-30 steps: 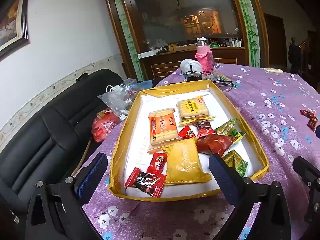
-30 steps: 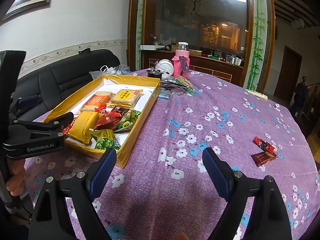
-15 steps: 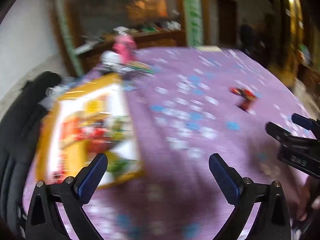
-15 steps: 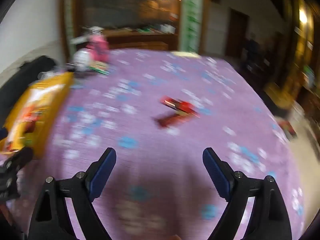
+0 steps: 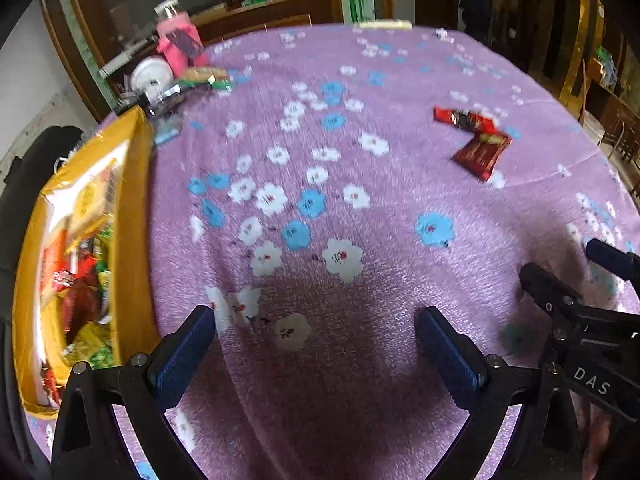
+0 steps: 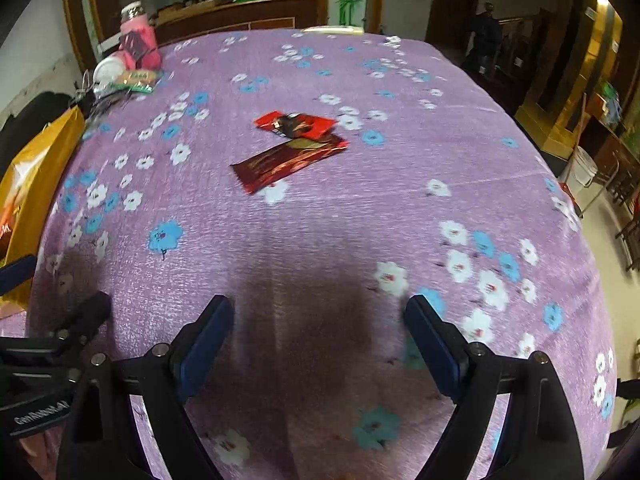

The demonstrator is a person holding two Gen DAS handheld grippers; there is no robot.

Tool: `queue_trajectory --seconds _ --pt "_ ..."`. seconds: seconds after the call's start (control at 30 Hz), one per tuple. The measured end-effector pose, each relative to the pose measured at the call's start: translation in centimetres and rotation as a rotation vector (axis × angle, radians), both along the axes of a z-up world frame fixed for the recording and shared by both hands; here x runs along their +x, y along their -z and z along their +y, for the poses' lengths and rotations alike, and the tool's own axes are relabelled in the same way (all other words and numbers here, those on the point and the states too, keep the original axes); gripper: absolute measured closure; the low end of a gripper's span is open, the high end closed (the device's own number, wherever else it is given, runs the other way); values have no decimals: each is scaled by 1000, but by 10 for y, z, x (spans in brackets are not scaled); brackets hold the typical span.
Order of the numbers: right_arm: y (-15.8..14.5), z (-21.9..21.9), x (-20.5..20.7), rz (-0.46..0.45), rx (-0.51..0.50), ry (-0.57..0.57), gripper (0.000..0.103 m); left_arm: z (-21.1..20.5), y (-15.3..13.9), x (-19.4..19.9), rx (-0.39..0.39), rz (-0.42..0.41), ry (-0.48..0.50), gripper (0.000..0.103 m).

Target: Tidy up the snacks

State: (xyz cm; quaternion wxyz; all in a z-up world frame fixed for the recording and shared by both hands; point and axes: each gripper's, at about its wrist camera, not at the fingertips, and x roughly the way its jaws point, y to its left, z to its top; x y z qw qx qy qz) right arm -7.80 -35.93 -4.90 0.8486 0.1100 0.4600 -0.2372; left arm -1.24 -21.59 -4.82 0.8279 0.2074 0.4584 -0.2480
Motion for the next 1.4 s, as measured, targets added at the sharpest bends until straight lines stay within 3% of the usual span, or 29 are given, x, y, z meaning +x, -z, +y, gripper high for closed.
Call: queue_trajectory --seconds 0.1,0.23,1.4 --pt "1 -2 5 2 2 19 10 1 1 3 -26 -16 -9 1" --pt "4 -10 9 12 26 47 0 5 5 13 -88 25 -29 1" --pt "3 -9 8 11 30 44 0 7 7 13 -120 35 -29 1"
